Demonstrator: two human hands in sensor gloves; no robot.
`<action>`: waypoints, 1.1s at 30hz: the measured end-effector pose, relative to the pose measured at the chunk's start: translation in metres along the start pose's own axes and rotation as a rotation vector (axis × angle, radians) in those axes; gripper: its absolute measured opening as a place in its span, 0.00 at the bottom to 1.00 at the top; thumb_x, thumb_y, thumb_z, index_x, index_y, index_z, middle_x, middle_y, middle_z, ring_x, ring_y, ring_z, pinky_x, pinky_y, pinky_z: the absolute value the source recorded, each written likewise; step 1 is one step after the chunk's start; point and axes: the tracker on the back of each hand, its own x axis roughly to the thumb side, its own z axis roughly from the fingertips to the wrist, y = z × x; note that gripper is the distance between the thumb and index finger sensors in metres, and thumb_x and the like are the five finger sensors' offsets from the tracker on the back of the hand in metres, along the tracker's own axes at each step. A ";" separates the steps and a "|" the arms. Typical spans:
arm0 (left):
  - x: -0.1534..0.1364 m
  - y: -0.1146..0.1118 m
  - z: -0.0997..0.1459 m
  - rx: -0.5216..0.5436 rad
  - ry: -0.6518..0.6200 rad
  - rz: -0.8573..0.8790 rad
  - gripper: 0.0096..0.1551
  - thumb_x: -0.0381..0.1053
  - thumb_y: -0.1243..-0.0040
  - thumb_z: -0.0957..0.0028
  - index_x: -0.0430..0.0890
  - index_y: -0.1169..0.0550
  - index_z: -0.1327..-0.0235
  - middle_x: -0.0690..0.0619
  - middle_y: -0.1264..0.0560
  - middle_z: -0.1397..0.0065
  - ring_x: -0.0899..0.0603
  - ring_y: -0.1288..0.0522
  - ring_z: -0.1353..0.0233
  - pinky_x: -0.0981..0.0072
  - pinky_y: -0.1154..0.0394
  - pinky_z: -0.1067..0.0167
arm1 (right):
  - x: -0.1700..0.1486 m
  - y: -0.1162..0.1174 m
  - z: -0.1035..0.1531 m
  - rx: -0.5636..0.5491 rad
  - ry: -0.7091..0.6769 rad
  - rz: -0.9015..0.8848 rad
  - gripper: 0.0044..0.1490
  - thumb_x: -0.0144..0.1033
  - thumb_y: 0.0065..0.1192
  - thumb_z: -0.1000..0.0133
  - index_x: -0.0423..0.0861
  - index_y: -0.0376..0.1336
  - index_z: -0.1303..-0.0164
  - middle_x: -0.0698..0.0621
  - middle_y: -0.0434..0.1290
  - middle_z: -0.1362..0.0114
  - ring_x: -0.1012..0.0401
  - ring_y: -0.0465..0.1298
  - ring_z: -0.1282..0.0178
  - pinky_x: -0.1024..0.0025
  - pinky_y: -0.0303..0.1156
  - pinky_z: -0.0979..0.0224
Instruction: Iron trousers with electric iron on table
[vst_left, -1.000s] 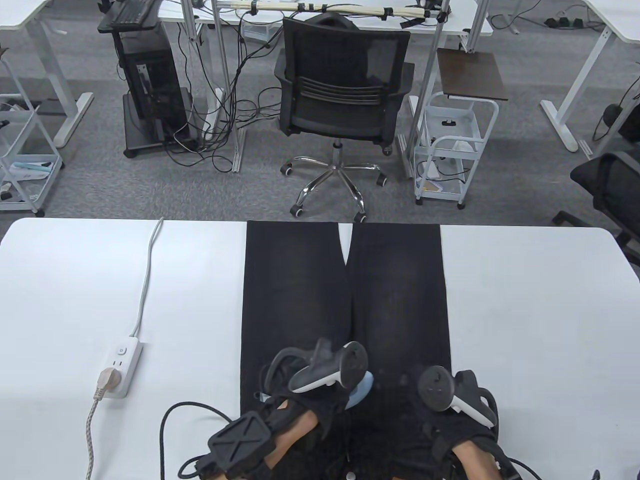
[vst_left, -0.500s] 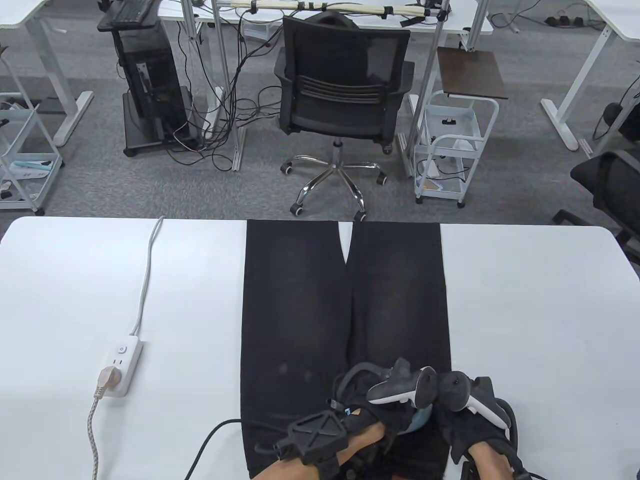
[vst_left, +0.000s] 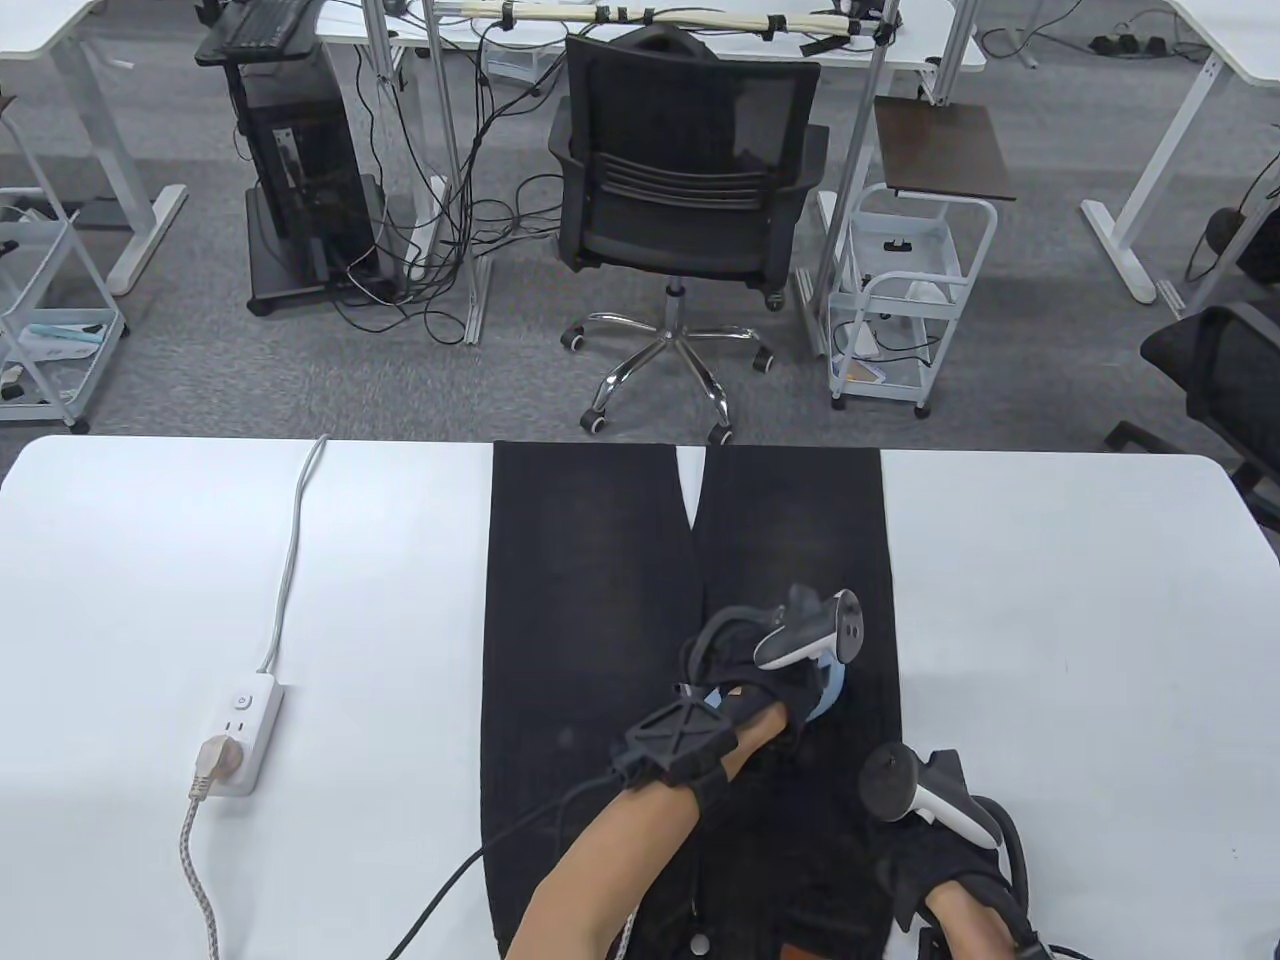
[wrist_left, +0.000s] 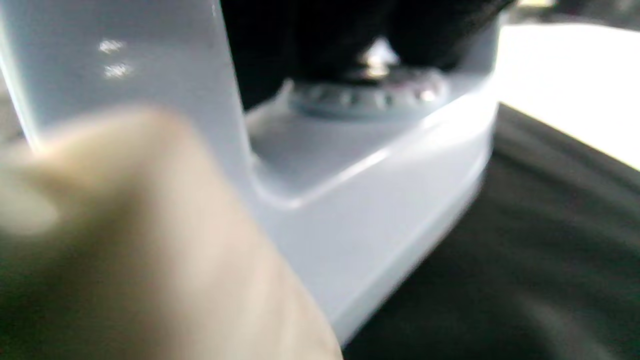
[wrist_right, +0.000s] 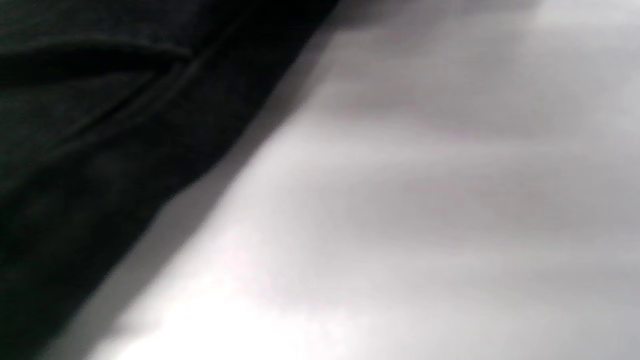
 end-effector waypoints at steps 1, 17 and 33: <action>-0.004 0.002 -0.006 0.006 0.031 0.006 0.21 0.59 0.39 0.35 0.41 0.24 0.49 0.56 0.18 0.64 0.52 0.17 0.62 0.49 0.20 0.45 | 0.000 0.000 0.000 0.001 0.000 0.002 0.42 0.33 0.34 0.34 0.39 0.23 0.19 0.34 0.22 0.18 0.33 0.30 0.20 0.26 0.41 0.27; -0.010 -0.001 0.004 -0.044 0.083 0.089 0.19 0.56 0.39 0.37 0.39 0.24 0.52 0.53 0.18 0.67 0.50 0.17 0.64 0.46 0.20 0.49 | -0.004 -0.003 -0.003 -0.024 0.011 -0.032 0.42 0.38 0.36 0.33 0.45 0.24 0.18 0.39 0.23 0.17 0.35 0.31 0.19 0.26 0.41 0.26; 0.023 -0.045 0.129 -0.093 -0.099 0.066 0.19 0.55 0.38 0.38 0.38 0.23 0.53 0.52 0.18 0.68 0.50 0.17 0.65 0.45 0.20 0.50 | -0.013 -0.002 -0.004 0.004 -0.001 -0.122 0.42 0.36 0.36 0.34 0.45 0.23 0.19 0.39 0.20 0.17 0.36 0.26 0.20 0.24 0.36 0.28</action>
